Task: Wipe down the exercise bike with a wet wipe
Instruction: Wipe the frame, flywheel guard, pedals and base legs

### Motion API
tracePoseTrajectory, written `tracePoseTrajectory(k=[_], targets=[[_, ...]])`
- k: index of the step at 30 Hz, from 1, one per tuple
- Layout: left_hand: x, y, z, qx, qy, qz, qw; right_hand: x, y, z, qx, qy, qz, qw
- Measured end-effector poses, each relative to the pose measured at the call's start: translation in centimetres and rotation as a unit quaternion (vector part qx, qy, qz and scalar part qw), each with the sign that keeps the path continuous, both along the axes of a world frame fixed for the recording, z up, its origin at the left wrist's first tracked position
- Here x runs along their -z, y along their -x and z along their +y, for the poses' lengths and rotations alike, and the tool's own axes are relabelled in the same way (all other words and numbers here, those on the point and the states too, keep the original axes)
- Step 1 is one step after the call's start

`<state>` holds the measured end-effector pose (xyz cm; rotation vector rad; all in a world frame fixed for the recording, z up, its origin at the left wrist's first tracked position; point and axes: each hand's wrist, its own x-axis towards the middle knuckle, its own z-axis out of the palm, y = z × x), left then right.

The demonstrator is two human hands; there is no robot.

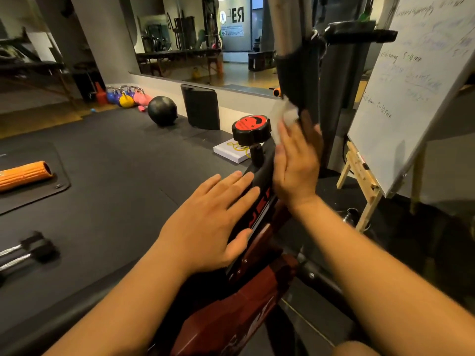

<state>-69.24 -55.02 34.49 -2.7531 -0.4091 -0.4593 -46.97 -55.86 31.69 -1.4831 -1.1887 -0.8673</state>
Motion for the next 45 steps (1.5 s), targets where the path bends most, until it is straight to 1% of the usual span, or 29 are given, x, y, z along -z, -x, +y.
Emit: tracePoseTrajectory(k=[2, 3, 4, 5, 6, 7, 8, 9, 10, 12, 13, 15, 16, 18, 20, 21, 22, 23, 24, 26, 29, 31, 33, 35, 38, 39, 41, 43, 45], targets=[[-0.1, -0.1, 0.0, -0.007, 0.010, -0.001, 1.000, 3.6, 5.3, -1.5, -0.071, 0.015, 0.083, 0.994], [-0.2, 0.0, 0.1, -0.013, 0.020, -0.001, 1.000, 4.9, 8.8, -2.8, -0.140, 0.032, 0.157, 0.977], [-0.3, 0.0, 0.1, -0.016, 0.023, 0.001, 1.000, 6.5, 12.0, -4.1, -0.185, 0.046, 0.164, 0.968], [-0.4, 0.0, 0.1, -0.020, 0.022, 0.006, 1.000, 7.8, 14.9, -5.3, -0.211, 0.063, 0.118, 0.968], [-0.4, 0.1, 0.0, -0.022, 0.019, 0.010, 1.000, 8.8, 16.8, -6.1, -0.214, 0.088, 0.076, 0.970], [-0.4, 0.1, 0.0, -0.023, 0.020, 0.013, 0.999, 9.9, 16.9, -6.1, -0.216, 0.108, 0.070, 0.968], [-0.4, 0.1, -0.1, -0.024, 0.024, 0.014, 0.999, 9.7, 15.3, -5.5, -0.191, 0.124, 0.081, 0.970], [-0.4, 0.1, -0.2, -0.026, 0.031, 0.014, 0.999, 9.2, 12.7, -4.4, -0.130, 0.138, 0.107, 0.976], [-0.5, 0.1, -0.2, -0.032, 0.037, 0.011, 0.999, 8.0, 10.1, -3.0, -0.072, 0.131, 0.161, 0.976], [-0.5, 0.1, -0.1, -0.045, 0.047, 0.008, 0.998, 4.3, 4.6, -0.9, -0.010, 0.108, 0.284, 0.953], [-0.5, 0.0, 0.0, -0.049, 0.049, 0.012, 0.998, 2.1, 2.3, -0.3, -0.001, 0.088, 0.313, 0.946], [-0.3, -0.1, 0.2, -0.054, 0.055, 0.019, 0.997, 0.2, -0.4, 1.0, -0.003, 0.058, 0.343, 0.938], [-0.3, -0.2, 0.3, -0.056, 0.060, 0.020, 0.996, 0.3, 0.1, 1.4, -0.012, 0.045, 0.354, 0.934], [-0.2, -0.3, 0.4, -0.053, 0.069, 0.020, 0.996, 3.0, 4.4, 0.9, -0.044, 0.046, 0.355, 0.933], [-0.3, -0.2, 0.3, -0.046, 0.070, 0.019, 0.996, 7.5, 11.2, -1.3, -0.105, 0.087, 0.325, 0.936], [-0.4, -0.2, 0.3, -0.044, 0.073, 0.021, 0.996, 9.7, 13.9, -2.8, -0.116, 0.118, 0.280, 0.946], [-0.4, -0.1, 0.2, -0.042, 0.073, 0.024, 0.996, 11.7, 14.9, -3.5, -0.103, 0.134, 0.234, 0.957], [-0.5, -0.1, 0.2, -0.038, 0.067, 0.026, 0.997, 12.3, 14.5, -3.6, -0.099, 0.149, 0.228, 0.957], [-0.5, -0.1, 0.1, -0.033, 0.054, 0.029, 0.998, 11.7, 12.7, -2.7, -0.091, 0.159, 0.253, 0.950], [-0.5, -0.2, 0.1, -0.023, 0.022, 0.048, 0.998, 7.7, 8.1, -0.7, -0.048, 0.160, 0.290, 0.943], [-0.1, -0.3, 0.2, -0.009, -0.021, 0.099, 0.995, 0.6, 0.6, 1.5, -0.062, 0.101, 0.321, 0.940], [0.1, -0.4, 0.4, -0.008, -0.026, 0.115, 0.993, -2.5, -2.6, 2.2, -0.086, 0.051, 0.378, 0.920], [0.2, -0.4, 0.6, -0.007, -0.020, 0.122, 0.992, -3.0, -3.6, 2.2, -0.100, 0.041, 0.425, 0.899], [0.1, -0.4, 0.6, -0.008, -0.015, 0.123, 0.992, -2.1, -3.2, 1.9, -0.101, 0.048, 0.460, 0.881], [0.1, -0.4, 0.5, -0.003, -0.009, 0.124, 0.992, -1.2, -2.9, 1.3, -0.107, 0.069, 0.529, 0.839], [0.1, -0.4, 0.5, -0.003, -0.008, 0.123, 0.992, -1.8, -2.7, 1.2, -0.107, 0.076, 0.529, 0.838], [0.1, -0.5, 0.4, -0.009, -0.008, 0.123, 0.992, -4.0, -1.9, 1.2, -0.124, 0.069, 0.476, 0.868], [0.0, -0.6, 0.4, -0.012, -0.012, 0.128, 0.992, -6.2, -0.7, 1.7, -0.134, 0.032, 0.407, 0.903], [-0.1, -0.6, 0.4, -0.016, -0.013, 0.137, 0.990, -6.2, -0.3, 2.1, -0.120, 0.013, 0.379, 0.918]])
